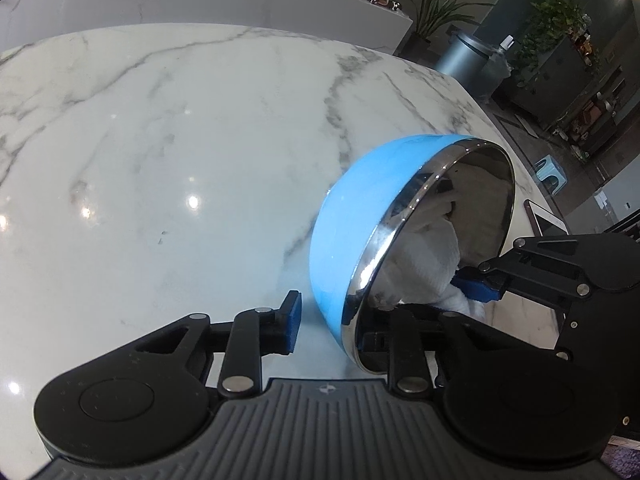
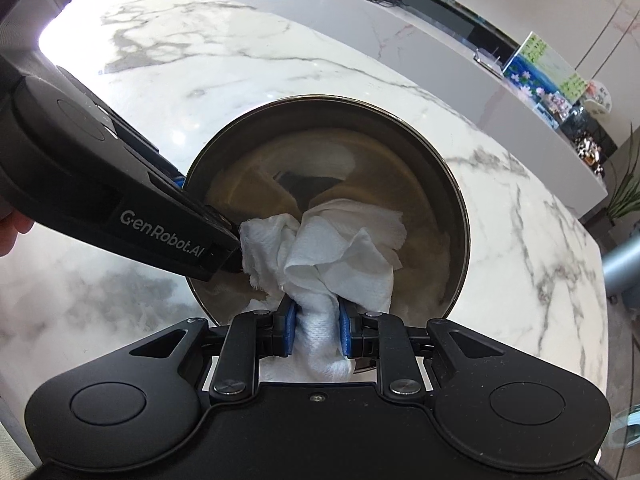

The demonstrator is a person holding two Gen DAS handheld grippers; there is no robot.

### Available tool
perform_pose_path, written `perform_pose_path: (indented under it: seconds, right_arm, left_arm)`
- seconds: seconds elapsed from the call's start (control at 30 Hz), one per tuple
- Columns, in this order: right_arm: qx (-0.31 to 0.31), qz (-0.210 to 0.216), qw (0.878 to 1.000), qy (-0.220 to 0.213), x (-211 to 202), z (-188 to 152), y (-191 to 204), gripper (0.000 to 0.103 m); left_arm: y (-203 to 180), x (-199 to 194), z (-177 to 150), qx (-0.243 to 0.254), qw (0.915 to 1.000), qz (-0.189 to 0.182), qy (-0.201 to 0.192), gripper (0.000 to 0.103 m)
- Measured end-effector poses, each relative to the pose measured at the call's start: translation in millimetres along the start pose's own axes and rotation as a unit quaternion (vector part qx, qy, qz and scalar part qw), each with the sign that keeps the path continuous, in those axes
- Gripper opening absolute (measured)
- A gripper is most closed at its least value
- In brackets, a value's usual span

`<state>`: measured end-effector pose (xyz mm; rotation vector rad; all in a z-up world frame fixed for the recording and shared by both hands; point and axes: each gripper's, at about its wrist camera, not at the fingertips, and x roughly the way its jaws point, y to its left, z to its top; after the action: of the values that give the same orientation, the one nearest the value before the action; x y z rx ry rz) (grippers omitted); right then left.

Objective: Clean bowl
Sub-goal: 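Hold the bowl with the left gripper while the right gripper wipes the cloth around its inner wall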

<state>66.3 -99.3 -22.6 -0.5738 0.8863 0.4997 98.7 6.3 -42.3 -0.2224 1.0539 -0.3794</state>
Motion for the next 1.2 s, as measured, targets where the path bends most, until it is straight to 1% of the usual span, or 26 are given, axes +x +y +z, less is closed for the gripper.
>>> perform_pose_path:
  seconds: [0.07,0.13,0.3,0.37,0.57,0.6,0.7,0.73,0.77,0.87,0.93,1.03,1.13,1.2]
  right_arm:
    - [0.014,0.012,1.0,0.0,0.4,0.3,-1.5,0.019]
    - [0.029,0.026,0.999,0.001,0.8,0.6,-2.9,0.019]
    - [0.074,0.074,0.994,0.006,-1.7,4.3,-6.1,0.019]
    - [0.067,0.077,0.995,0.006,-2.1,6.8,-1.2,0.019]
    - [0.015,0.045,0.999,0.006,-4.7,7.8,17.5,0.019]
    - [0.001,0.035,0.999,0.005,-4.2,8.5,20.0,0.019]
    - [-0.059,-0.016,0.998,0.001,-5.9,6.1,32.9,0.019]
    - [-0.091,-0.041,0.995,-0.002,-6.4,4.2,39.9,0.019]
    - [-0.128,-0.069,0.989,-0.006,-6.8,2.0,48.2,0.019]
    - [-0.208,-0.121,0.971,-0.011,-3.5,-6.7,67.7,0.019]
    - [-0.21,-0.125,0.97,-0.012,-2.6,-7.8,69.6,0.019]
    - [-0.187,-0.111,0.976,-0.01,-3.2,-4.2,63.7,0.02]
    - [-0.167,-0.097,0.981,-0.005,-2.7,-1.0,57.2,0.02]
    - [-0.148,-0.087,0.985,-0.003,-2.3,0.1,52.3,0.02]
  left_arm:
    - [-2.8,-1.7,0.4,0.011,0.9999,0.005,0.002,0.015]
    - [-5.6,-6.6,0.7,0.023,0.9995,0.021,0.008,0.015]
    - [-5.3,-18.0,-0.3,0.043,0.9976,0.048,0.023,0.014]
    - [-3.0,-19.8,-1.0,0.043,0.9974,0.051,0.027,0.014]
    - [-1.6,-20.0,-0.9,0.044,0.9972,0.052,0.03,0.015]
    - [-1.9,-20.2,-0.6,0.044,0.9972,0.052,0.031,0.015]
    - [-3.0,-20.1,0.3,0.047,0.997,0.054,0.031,0.015]
    - [-3.4,-19.7,0.5,0.048,0.9969,0.055,0.031,0.015]
    - [-3.4,-19.6,0.4,0.048,0.9968,0.055,0.032,0.015]
    - [-3.0,-20.2,0.1,0.047,0.9969,0.054,0.032,0.015]
    - [-2.8,-20.8,0.0,0.047,0.997,0.054,0.029,0.015]
    - [-2.3,-20.5,-0.3,0.044,0.9973,0.053,0.025,0.016]
    - [-0.8,-20.4,-0.8,0.036,0.9979,0.051,0.017,0.024]
    - [1.6,-20.6,-0.6,0.022,0.9988,0.042,0.006,0.026]
